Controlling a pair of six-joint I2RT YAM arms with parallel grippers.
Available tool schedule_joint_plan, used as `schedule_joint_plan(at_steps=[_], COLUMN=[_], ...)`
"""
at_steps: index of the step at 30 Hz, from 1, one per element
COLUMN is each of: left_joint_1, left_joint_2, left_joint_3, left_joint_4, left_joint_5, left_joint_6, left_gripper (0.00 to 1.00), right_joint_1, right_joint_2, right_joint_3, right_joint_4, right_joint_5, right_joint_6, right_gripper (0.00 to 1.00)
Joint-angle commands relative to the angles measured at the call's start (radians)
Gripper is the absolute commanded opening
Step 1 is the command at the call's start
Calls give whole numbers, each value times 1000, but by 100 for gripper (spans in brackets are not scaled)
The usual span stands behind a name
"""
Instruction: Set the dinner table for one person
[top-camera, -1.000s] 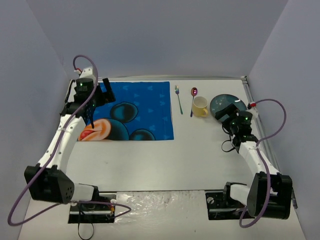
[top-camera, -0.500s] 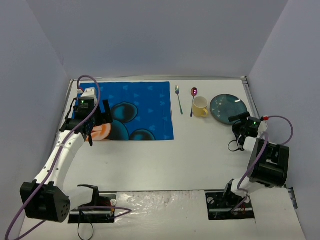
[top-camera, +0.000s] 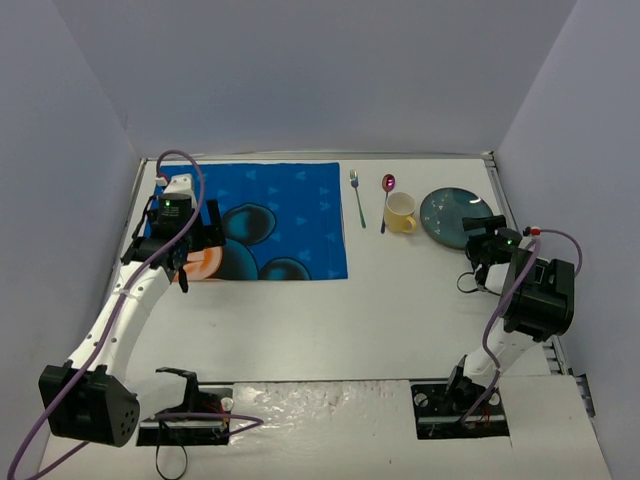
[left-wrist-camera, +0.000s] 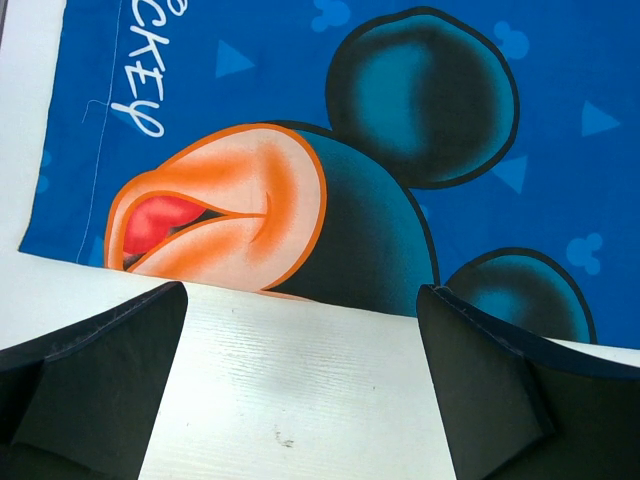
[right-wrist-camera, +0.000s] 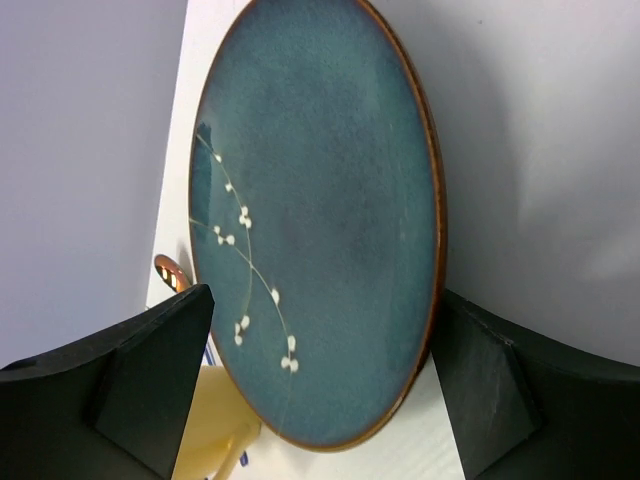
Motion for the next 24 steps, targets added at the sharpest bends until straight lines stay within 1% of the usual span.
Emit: schedule_joint_plan(at_steps=[1,5,7,9,11,12,14,19,24], left_joint_1=[-5,-4,-4,-4,-4,-4,-4,-4,-4], left_joint_2=[-26,-22,-22,-20,-17,-16,-15,-10,-7], left_joint_3=[45,44,44,43,41,41,41,38,35], left_joint_4=[36,37,37,42,45,46,46,52,55], left_joint_5=[-5,-8,2,12,23,24,21,28,33], left_joint_6=[13,14,13,10,8,8,7,5,3], left_gripper=[97,97,97,97,97,97,97,97,97], right_joint_1=[-13,-22,-31,-41,-55,-62,-72,-86,-86], right_joint_2=[70,106,124,136,144,148,145,73,-82], right_joint_3=[-7,-21,-27,-34,-51,-58,-64,-65,-45], right_joint_4=[-6,38,58,82,112,136,185,239,226], right_joint_5=[3,-12,-24,-30,-38,-47,-66,-104,-88], right_joint_6=[52,76,79,84,101,112,131,168,199], right_gripper=[74,53,39,28,10,3,0,0,0])
